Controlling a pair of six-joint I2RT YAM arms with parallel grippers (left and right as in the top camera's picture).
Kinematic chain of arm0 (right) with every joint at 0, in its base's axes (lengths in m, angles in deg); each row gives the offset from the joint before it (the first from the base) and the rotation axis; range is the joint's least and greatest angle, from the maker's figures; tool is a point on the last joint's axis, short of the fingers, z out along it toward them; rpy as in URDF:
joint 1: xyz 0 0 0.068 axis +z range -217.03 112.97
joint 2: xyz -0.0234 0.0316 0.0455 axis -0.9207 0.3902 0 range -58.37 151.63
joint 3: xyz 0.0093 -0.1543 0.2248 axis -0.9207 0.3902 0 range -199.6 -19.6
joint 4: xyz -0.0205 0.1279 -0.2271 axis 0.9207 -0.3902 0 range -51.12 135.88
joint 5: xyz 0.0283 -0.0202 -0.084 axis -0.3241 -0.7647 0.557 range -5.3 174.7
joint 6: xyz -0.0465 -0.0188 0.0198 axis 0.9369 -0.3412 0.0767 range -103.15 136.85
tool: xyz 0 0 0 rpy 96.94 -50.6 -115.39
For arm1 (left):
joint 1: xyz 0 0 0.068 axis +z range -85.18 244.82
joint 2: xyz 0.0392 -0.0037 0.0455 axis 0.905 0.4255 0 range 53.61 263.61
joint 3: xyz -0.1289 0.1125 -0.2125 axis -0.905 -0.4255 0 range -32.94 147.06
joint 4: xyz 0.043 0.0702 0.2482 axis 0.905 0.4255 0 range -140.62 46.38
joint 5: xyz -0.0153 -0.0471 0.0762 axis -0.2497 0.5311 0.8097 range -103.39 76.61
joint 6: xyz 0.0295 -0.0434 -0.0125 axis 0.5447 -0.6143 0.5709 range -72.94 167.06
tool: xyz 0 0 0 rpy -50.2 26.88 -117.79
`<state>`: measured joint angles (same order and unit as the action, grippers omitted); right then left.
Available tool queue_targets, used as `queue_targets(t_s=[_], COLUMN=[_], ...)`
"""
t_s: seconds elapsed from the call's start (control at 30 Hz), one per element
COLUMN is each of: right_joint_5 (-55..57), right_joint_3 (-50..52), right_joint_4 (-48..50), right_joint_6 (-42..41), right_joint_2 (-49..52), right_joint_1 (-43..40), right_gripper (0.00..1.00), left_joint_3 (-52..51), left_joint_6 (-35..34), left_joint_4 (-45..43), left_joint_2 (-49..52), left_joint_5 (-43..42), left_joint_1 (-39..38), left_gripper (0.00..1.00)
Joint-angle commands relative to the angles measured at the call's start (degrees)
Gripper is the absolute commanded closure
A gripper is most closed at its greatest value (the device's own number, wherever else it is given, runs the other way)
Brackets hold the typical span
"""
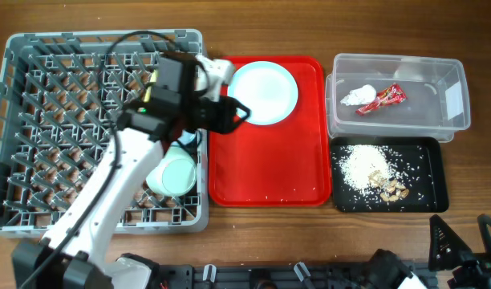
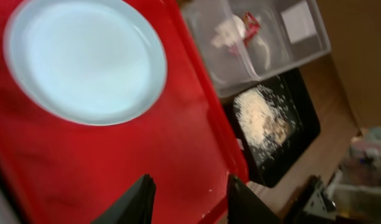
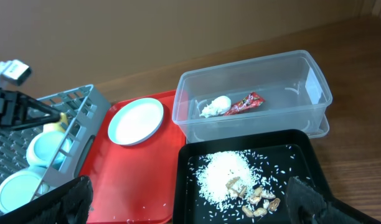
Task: Sort waste into correct bins and load items into the dishwasher rack
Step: 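Reach the left gripper to the light blue plate and grasp its edge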
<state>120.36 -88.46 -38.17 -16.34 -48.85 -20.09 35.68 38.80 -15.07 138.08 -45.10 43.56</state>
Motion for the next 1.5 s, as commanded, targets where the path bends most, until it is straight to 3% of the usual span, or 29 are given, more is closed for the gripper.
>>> queue_targets(t_s=[0.0, 0.23, 0.37, 0.4, 0.43, 0.47, 0.53, 0.63, 0.97, 1.03, 1.17, 1.23, 1.33, 1.37, 1.47], right_joint_5=[0.7, 0.7, 0.7, 0.7, 0.7, 0.7, 0.7, 0.7, 0.7, 0.7, 0.7, 0.7, 0.7, 0.7, 0.7], right_joint_3=[0.0, 0.0, 0.0, 0.0, 0.0, 0.0, 0.0, 0.0, 0.0, 0.0, 0.0, 0.0, 0.0, 0.0, 0.0], right_joint_4=[-0.1, 0.0, 0.0, -0.1, 0.0, -0.1, -0.1, 0.0, -0.1, -0.1, -0.1, -0.1, -0.1, -0.1, -0.1], right_joint_6=[-0.4, -0.4, -0.4, -0.4, -0.4, -0.4, -0.4, -0.4, -0.4, -0.4, -0.4, -0.4, -0.4, -0.4, -0.4], right_joint_2=[-0.7, -0.7, -0.7, -0.7, -0.7, -0.7, -0.7, -0.7, -0.7, -0.7, -0.7, -0.7, -0.7, -0.7, -0.7], right_joint_1=[0.0, 0.0, 0.0, 0.0, 0.0, 0.0, 0.0, 0.0, 0.0, 0.0, 0.0, 0.0, 0.0, 0.0, 0.0], right_gripper=[0.00, 0.00, 0.00, 0.00, 0.01, 0.00, 0.00, 0.00, 0.00, 0.00, 0.00, 0.00, 0.00, 0.00, 0.00], left_joint_3=[0.2, 0.2, 0.2, 0.2, 0.2, 0.2, 0.2, 0.2, 0.2, 0.2, 0.2, 0.0, 0.0, 0.0, 0.0], left_joint_6=[0.1, -4.1, -4.1, -4.1, -4.1, -4.1, -4.1, -4.2, -3.9, -4.0, -4.1, -4.2, -4.2, -4.3, -4.3], left_joint_4=[-3.9, -11.6, -15.3, -16.2, -16.7, -17.3, -18.1, -19.4, -19.7, -19.6, -18.6, -18.4, -18.4, -18.3, -18.1], left_joint_2=[3.3, 8.5, 10.5, 10.8, 11.0, 11.1, 11.1, 11.1, 11.1, 11.1, 11.1, 11.5, 12.9, 13.5, 16.1], left_joint_5=[-2.9, 1.8, 1.8, 1.7, 1.7, 1.7, 1.2, -2.6, -5.7, -2.5, 17.5, 27.3, 31.6, 30.8, 25.9], left_joint_1=[-3.1, -7.2, -9.5, -10.2, -10.8, -11.3, -12.0, -12.1, -12.1, -12.0, -12.0, -12.0, -12.0, -12.0, -12.3], left_gripper=[0.69, 0.94, 0.96, 0.88, 0.71, 0.45, 0.23, 0.14, 0.09, 0.14, 0.28, 0.28, 0.25, 0.32, 0.67])
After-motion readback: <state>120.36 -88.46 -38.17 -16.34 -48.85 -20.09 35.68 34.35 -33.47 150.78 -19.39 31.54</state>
